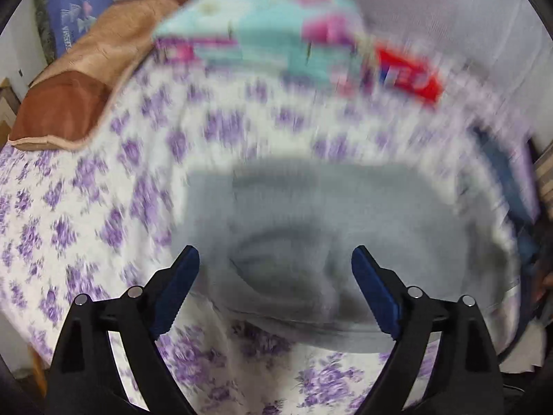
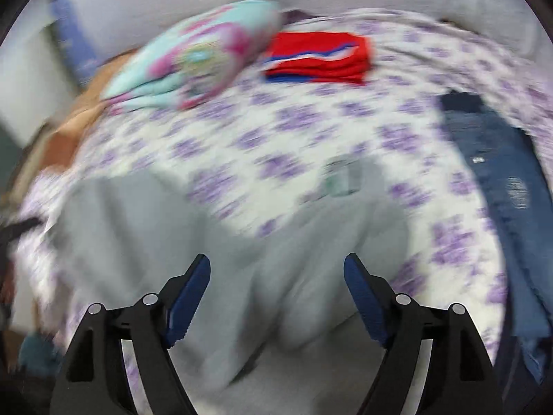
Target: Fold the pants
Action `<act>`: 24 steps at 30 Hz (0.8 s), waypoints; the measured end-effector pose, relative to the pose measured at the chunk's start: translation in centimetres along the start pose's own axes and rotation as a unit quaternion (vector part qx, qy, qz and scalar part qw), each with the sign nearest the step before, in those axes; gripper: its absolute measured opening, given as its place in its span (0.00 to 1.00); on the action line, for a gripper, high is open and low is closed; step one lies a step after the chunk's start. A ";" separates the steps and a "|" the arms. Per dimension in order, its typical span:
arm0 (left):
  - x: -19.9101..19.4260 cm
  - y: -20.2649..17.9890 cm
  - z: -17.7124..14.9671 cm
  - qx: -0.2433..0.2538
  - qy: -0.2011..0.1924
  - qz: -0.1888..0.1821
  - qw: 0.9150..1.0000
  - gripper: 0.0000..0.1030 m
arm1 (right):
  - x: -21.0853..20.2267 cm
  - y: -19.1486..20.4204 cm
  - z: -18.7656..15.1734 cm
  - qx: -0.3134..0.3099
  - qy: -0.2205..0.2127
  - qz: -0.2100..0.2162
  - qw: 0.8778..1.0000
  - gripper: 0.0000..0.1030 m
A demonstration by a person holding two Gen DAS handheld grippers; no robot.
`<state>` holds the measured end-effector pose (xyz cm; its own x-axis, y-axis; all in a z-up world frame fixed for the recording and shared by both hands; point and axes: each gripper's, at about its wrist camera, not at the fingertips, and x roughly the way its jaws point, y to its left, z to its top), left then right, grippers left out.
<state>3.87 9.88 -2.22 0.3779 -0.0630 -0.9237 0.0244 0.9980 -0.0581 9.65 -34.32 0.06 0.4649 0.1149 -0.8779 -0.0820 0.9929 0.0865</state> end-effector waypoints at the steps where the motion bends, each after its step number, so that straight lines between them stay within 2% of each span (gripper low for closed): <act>1: 2.0 -0.6 -0.5 0.006 0.039 0.027 0.999 0.85 | 0.8 0.0 0.5 0.001 0.008 -0.017 1.000 0.78; 3: 5.0 -1.0 -2.0 0.011 0.090 0.075 0.993 0.86 | 3.1 1.0 1.6 -0.002 0.030 -0.067 0.997 0.78; 5: 5.6 -0.7 -2.9 0.001 0.090 0.071 0.993 0.88 | 5.2 2.2 2.1 -0.016 0.040 -0.103 0.994 0.78; 7: 5.5 0.2 -3.2 -0.023 0.090 0.058 0.994 0.91 | 8.0 3.5 1.8 -0.033 0.070 -0.135 0.988 0.73; 8: 5.4 0.5 -3.2 -0.026 0.094 0.052 0.994 0.91 | 9.4 3.8 1.4 -0.045 0.087 -0.148 0.984 0.53; 9: 5.4 0.8 -3.2 -0.027 0.098 0.045 0.994 0.92 | 10.2 3.4 0.9 -0.058 0.096 -0.168 0.979 0.28; 10: 5.4 1.0 -3.2 -0.026 0.099 0.042 0.994 0.93 | 10.3 2.7 0.5 -0.053 0.096 -0.175 0.978 0.18; 12: 5.3 1.3 -3.2 -0.026 0.097 0.034 0.994 0.93 | 7.3 -0.3 -0.2 0.015 0.058 -0.103 0.993 0.09; 14: 5.4 1.5 -3.3 -0.027 0.094 0.033 0.995 0.94 | 2.8 -2.3 -1.3 0.046 0.002 -0.054 0.997 0.09; 15: 5.4 1.5 -3.5 -0.027 0.092 0.033 0.995 0.95 | -0.8 -3.8 -2.5 0.069 -0.040 -0.012 0.997 0.09; 17: 5.4 1.5 -3.6 -0.024 0.088 0.032 0.995 0.96 | -6.2 -6.6 -5.7 0.120 -0.094 0.045 0.987 0.09; 19: 5.8 1.6 -3.7 -0.024 0.089 0.028 0.995 0.96 | -8.7 -9.1 -9.8 0.174 -0.102 0.071 0.977 0.09; 21: 6.4 1.4 -3.5 -0.022 0.090 0.026 0.995 0.96 | -8.7 -10.3 -13.3 0.207 -0.094 0.076 0.971 0.09; 23: 6.7 1.1 -3.4 -0.015 0.091 0.029 0.995 0.96 | -5.7 -11.7 -17.7 0.257 -0.031 0.072 0.963 0.09; 24: 6.8 1.0 -3.3 -0.012 0.093 0.030 0.995 0.96 | -3.9 -12.4 -19.8 0.298 0.006 0.079 0.951 0.09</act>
<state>3.39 10.42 -9.80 0.2006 -0.0049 -0.9797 -0.0161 0.9998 -0.0083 -8.64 -47.66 -6.94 0.4774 0.2681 -0.8368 0.3650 0.8058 0.4664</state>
